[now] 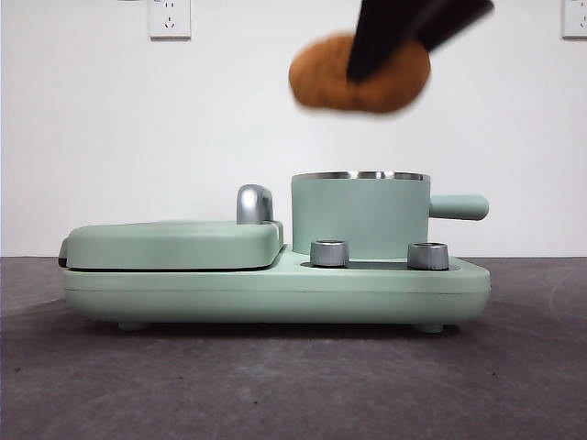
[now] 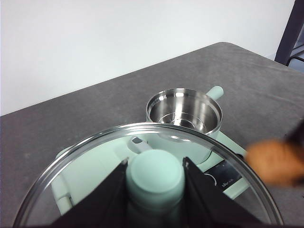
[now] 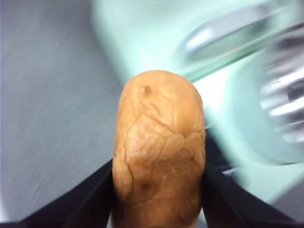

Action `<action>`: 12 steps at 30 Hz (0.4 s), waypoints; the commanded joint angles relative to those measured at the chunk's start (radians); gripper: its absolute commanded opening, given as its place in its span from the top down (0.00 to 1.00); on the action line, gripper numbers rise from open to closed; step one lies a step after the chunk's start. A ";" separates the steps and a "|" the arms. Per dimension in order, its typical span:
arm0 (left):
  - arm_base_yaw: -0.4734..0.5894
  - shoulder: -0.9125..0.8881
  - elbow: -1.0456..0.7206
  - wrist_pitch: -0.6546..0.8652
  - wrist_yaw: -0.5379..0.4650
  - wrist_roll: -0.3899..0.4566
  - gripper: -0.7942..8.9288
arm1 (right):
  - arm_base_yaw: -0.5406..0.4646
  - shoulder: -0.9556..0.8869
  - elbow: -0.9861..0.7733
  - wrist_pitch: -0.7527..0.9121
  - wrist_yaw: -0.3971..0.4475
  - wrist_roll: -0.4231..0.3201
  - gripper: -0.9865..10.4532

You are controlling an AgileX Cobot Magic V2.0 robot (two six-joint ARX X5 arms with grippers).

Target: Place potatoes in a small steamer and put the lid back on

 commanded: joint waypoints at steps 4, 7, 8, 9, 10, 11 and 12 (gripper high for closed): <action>-0.003 0.000 0.013 0.032 -0.001 0.007 0.90 | -0.142 0.130 0.217 -0.039 -0.016 0.018 0.72; -0.003 0.000 0.013 0.032 -0.001 0.007 0.90 | -0.210 0.216 0.315 -0.066 -0.041 0.019 0.72; -0.003 0.000 0.013 0.032 -0.001 0.007 0.90 | -0.231 0.248 0.349 -0.080 -0.042 0.019 0.72; -0.003 0.000 0.013 0.031 -0.001 0.007 0.90 | -0.248 0.278 0.379 -0.092 -0.045 0.019 0.72; -0.003 0.000 0.013 0.031 -0.001 0.007 0.90 | -0.264 0.312 0.412 -0.108 -0.053 0.019 0.72; -0.003 0.000 0.013 0.031 -0.001 0.007 0.90 | -0.279 0.348 0.446 -0.127 -0.063 0.020 0.72; -0.003 0.000 0.013 0.031 -0.001 0.008 0.90 | -0.290 0.379 0.476 -0.142 -0.067 0.020 0.72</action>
